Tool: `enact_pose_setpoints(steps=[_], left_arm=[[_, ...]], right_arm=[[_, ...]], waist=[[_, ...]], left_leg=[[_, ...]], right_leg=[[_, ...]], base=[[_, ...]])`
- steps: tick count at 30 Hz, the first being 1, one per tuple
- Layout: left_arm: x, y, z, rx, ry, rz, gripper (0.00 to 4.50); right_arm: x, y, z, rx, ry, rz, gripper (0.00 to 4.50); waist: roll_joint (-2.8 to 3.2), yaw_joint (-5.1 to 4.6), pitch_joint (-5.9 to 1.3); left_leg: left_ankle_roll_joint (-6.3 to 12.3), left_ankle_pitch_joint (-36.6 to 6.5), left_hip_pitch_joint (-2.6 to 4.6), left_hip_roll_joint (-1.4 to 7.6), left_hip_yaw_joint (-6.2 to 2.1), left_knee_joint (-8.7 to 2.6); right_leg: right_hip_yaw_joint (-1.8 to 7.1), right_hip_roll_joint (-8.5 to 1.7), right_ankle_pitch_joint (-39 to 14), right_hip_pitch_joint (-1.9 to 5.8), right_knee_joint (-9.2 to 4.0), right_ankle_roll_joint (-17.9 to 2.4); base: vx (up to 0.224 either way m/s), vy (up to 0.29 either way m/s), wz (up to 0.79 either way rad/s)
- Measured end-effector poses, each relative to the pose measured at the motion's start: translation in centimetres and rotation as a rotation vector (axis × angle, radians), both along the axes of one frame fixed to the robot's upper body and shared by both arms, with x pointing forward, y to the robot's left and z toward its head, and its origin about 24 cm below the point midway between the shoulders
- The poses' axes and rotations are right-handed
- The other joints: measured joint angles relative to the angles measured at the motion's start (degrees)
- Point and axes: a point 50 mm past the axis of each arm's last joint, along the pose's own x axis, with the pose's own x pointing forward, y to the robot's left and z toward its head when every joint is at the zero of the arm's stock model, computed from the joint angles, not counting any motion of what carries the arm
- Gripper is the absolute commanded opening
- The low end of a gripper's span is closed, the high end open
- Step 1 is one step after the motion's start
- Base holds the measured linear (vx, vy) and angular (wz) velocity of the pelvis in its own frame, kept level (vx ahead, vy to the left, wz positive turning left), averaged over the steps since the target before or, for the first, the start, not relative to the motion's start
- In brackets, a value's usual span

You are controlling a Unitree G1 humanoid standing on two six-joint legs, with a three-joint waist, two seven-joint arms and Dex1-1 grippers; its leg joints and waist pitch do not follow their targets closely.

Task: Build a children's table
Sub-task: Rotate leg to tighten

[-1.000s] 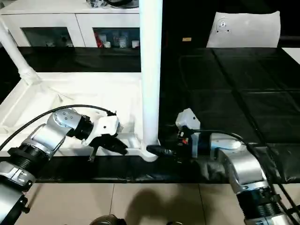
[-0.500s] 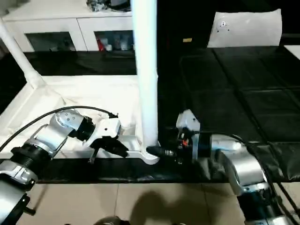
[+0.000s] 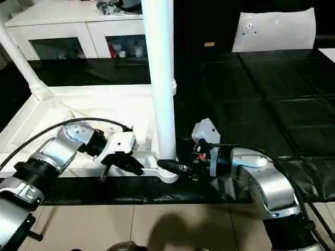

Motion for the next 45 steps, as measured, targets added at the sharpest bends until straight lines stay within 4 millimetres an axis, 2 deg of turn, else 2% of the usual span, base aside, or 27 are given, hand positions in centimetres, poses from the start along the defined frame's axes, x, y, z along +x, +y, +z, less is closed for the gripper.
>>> enact_pose_setpoints(steps=[5,7,9,16,25,28,31,38,42,44,45], left_arm=[[-0.1,0.3,0.2,0.010,0.009,-0.013,0.00],[-0.1,0.3,0.2,0.012,0.010,-0.016,0.00],[-0.2,0.3,0.2,0.012,0.009,-0.017,0.00],[-0.3,0.4,0.2,0.013,0.014,-0.014,0.00],[-0.3,0.1,0.0,0.005,0.011,-0.002,0.00],[0.0,-0.3,-0.3,-0.009,0.012,0.050,0.00],[0.4,-0.6,-0.7,-0.033,0.022,0.146,0.00],[1.4,-2.2,-1.2,-0.106,0.038,0.367,0.00],[2.4,-3.5,-1.2,-0.130,0.009,0.484,0.00],[2.5,-3.6,-1.2,-0.140,-0.001,0.512,0.00],[2.6,-3.6,-1.2,-0.142,-0.004,0.516,0.00]], right_arm=[[-0.3,-0.2,-0.5,-0.003,0.043,-0.023,2.80],[-0.3,-0.2,-0.5,-0.006,0.048,-0.036,2.80],[-0.3,-0.1,-0.4,-0.010,0.052,-0.037,2.48],[-0.4,0.1,-0.5,-0.007,0.055,-0.053,1.94],[-1.0,0.5,-0.8,0.008,0.072,-0.102,1.87],[-1.2,0.6,-1.1,0.029,0.077,-0.177,1.87],[-1.0,0.9,-1.6,0.052,0.076,-0.307,1.87],[-0.3,1.7,-1.9,0.075,0.049,-0.635,1.87],[1.5,2.8,-1.8,0.115,0.081,-0.840,1.87],[2.0,3.2,-1.6,0.111,0.086,-0.881,1.87],[2.1,3.3,-1.6,0.116,0.089,-0.892,2.22]], waist=[[-0.04,-0.08,0.02],[-0.06,-0.07,0.04],[-0.07,-0.07,0.04],[-0.08,-0.13,0.05],[-0.09,-0.30,0.03],[-0.12,-0.24,0.04],[-0.24,-1.05,0.13],[-0.31,-4.14,0.18],[-0.47,-5.36,0.29],[-0.51,-6.05,0.31],[-0.52,-6.26,0.32]], left_leg=[[0.00,0.00,-0.13,0.01,0.00,0.00],[0.00,0.00,-0.13,0.01,0.00,0.00],[0.00,0.00,-0.14,0.01,0.00,0.00],[0.00,0.00,-0.14,0.01,0.00,0.00],[0.00,0.00,-0.04,0.00,0.00,0.00],[-0.01,0.01,0.25,0.01,0.00,0.00],[-0.02,0.01,0.79,0.00,-0.01,0.00],[0.01,-0.02,0.73,0.00,-0.19,-0.01],[0.02,-0.02,0.63,-0.05,-0.18,-0.01],[0.06,-0.06,0.61,-0.05,-0.20,-0.02],[0.08,-0.07,0.61,-0.05,-0.20,-0.06]], right_leg=[[0.00,0.00,-0.02,-0.13,0.00,0.04],[0.00,0.00,-0.02,-0.13,0.00,0.04],[0.00,0.00,-0.02,-0.14,0.00,0.04],[0.00,0.00,-0.03,-0.14,0.00,0.06],[0.02,0.00,-0.03,-0.03,-0.01,0.07],[0.03,0.00,-0.04,0.30,-0.04,0.09],[-0.02,0.00,-0.21,0.86,-0.15,0.38],[-0.31,-0.01,-0.26,1.42,-1.11,0.46],[-0.29,-0.04,-0.28,1.37,-1.20,0.49],[-0.29,-0.04,-0.28,1.38,-1.22,0.49],[-0.30,-0.04,-0.28,1.36,-1.22,0.49]], base=[[0.000,0.000,0.00],[0.000,0.000,0.00],[0.000,0.000,0.00],[0.000,0.000,0.00],[0.000,0.000,0.00],[0.000,0.000,0.00],[0.000,0.000,0.00],[0.000,0.000,0.00],[0.000,0.000,0.00],[0.000,0.000,0.00],[0.000,0.000,0.00]])
